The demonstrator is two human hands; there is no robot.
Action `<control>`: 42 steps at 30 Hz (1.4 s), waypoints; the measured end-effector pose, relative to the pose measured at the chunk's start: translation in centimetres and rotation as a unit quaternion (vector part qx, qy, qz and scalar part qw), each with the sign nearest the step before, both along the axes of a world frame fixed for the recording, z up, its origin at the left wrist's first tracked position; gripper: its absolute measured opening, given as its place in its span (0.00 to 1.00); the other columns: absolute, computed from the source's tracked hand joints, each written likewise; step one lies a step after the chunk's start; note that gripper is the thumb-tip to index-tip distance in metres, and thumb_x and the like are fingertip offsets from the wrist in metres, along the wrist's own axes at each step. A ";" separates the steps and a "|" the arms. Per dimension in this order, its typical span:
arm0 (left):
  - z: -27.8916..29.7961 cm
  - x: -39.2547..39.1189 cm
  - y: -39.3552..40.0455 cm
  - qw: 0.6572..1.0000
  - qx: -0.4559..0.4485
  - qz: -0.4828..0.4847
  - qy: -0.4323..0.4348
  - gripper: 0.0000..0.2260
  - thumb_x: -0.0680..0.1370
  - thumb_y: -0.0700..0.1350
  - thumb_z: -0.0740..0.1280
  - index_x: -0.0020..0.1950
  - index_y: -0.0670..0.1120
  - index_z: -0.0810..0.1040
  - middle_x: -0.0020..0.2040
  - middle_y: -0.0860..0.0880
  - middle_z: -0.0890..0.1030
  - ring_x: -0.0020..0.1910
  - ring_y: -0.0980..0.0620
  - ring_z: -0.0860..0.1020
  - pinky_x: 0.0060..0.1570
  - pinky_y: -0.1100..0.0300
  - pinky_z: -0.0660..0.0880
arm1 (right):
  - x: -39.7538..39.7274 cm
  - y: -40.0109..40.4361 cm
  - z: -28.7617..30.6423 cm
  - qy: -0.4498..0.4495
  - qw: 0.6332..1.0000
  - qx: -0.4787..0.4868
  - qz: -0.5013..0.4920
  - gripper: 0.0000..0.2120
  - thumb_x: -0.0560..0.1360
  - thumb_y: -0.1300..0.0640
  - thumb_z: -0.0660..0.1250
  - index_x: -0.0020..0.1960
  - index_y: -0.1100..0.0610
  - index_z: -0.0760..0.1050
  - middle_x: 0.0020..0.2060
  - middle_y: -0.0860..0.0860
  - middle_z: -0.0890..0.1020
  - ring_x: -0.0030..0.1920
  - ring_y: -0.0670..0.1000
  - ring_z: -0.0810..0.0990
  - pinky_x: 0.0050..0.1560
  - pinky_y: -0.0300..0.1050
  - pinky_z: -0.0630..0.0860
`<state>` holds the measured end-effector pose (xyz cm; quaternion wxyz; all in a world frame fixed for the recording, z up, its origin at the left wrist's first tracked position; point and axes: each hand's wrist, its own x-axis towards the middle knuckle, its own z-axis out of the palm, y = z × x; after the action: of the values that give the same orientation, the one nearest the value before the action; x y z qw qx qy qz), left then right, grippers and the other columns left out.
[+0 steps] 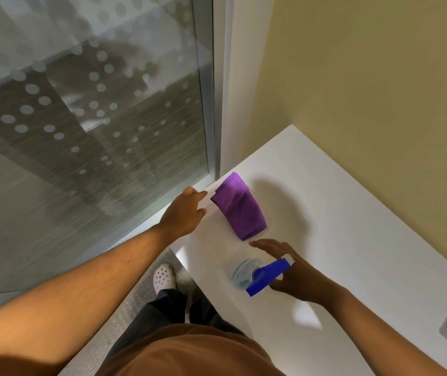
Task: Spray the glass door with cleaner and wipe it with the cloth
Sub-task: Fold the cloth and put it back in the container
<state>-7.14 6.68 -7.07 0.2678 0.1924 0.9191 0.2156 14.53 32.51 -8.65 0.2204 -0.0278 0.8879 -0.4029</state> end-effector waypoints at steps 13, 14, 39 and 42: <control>-1.4 1.1 -2.5 0.999 -0.003 0.047 -0.027 0.15 0.86 0.41 0.65 0.71 0.41 0.81 0.69 0.41 0.83 0.69 0.42 0.81 0.71 0.51 0.75 | 0.8 -2.7 0.9 0.075 0.996 -0.051 -0.020 0.23 0.77 0.39 0.74 0.70 0.32 0.72 0.64 0.41 0.82 0.64 0.48 0.83 0.62 0.50 0.83; -1.5 1.0 -2.5 0.998 -0.005 0.049 -0.029 0.15 0.86 0.42 0.66 0.72 0.41 0.81 0.69 0.41 0.83 0.69 0.42 0.81 0.71 0.52 0.75 | 0.9 -3.2 1.8 0.082 0.994 -0.062 -0.031 0.23 0.77 0.38 0.73 0.70 0.34 0.72 0.63 0.42 0.83 0.63 0.48 0.83 0.61 0.50 0.84; -1.7 1.4 -2.8 0.995 0.004 0.088 -0.047 0.15 0.84 0.43 0.68 0.70 0.42 0.82 0.68 0.41 0.84 0.66 0.42 0.83 0.70 0.52 0.76 | -6.1 -13.8 0.9 0.094 0.931 -0.058 -0.347 0.25 0.71 0.31 0.74 0.60 0.43 0.75 0.53 0.48 0.86 0.52 0.52 0.86 0.55 0.56 0.86; -1.7 1.4 -2.7 0.994 0.010 0.093 -0.047 0.15 0.84 0.44 0.68 0.71 0.42 0.81 0.68 0.42 0.83 0.66 0.41 0.82 0.70 0.51 0.75 | -6.1 -14.1 0.7 0.096 0.931 -0.053 -0.348 0.28 0.70 0.23 0.67 0.59 0.42 0.73 0.52 0.49 0.85 0.50 0.53 0.85 0.55 0.54 0.86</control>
<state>-5.70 3.94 -8.78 0.2873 0.0981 0.9174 0.2574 8.47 18.43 -7.99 -0.0221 0.2329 0.8361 -0.4962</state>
